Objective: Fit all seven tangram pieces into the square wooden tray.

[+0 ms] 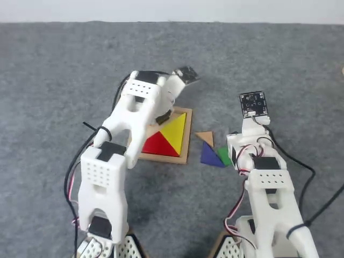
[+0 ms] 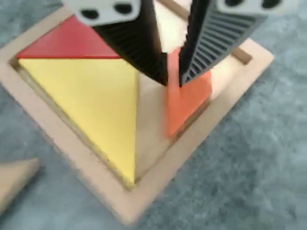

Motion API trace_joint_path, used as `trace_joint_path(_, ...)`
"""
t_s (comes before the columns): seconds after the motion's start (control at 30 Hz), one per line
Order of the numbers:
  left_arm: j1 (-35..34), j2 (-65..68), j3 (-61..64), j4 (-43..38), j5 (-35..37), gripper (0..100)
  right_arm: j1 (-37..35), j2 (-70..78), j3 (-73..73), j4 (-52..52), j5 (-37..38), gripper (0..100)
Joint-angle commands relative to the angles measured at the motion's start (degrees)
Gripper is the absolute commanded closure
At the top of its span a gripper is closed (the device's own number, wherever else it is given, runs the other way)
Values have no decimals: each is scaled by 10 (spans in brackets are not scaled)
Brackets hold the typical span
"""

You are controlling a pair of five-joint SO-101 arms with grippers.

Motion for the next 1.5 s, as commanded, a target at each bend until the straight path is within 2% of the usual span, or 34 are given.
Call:
trace_joint_path(0.0,1,2,-15,13,-4,989,-3,-23,-5,-12,6,753)
trace_joint_path(0.23,-26,-113,-27,42,2,988,-2,-23,-4,-12,6,753)
trace_joint_path(0.37,-96,-208,-28,37,93,967,-2,-24,-10,-8,7,753)
trace_joint_path(0.5,-202,-313,21,31,214,889,-11,-16,-76,56,33,754)
trace_joint_path(0.57,-270,-353,80,5,234,867,-41,-7,-123,98,40,754)
trace_joint_path(0.77,-469,-349,239,-62,179,819,-196,114,-325,184,114,754)
trace_joint_path(0.9,-590,-313,266,-127,139,805,-284,260,-469,204,108,751)
trace_joint_path(0.97,-635,-295,266,-158,119,805,-312,340,-538,200,73,751)
trace_joint_path(1.0,-652,-287,266,-171,109,805,-316,380,-576,196,25,753)
trace_joint_path(1.13,-686,-252,266,-213,64,805,-315,538,-731,196,-273,754)
trace_joint_path(1.2,-687,-233,266,-219,47,806,-317,605,-808,198,-363,754)
trace_joint_path(1.27,-686,-221,265,-219,43,806,-316,664,-871,211,-411,754)
trace_joint_path(1.47,-688,-213,265,-241,37,806,-316,778,-1001,322,-491,757)
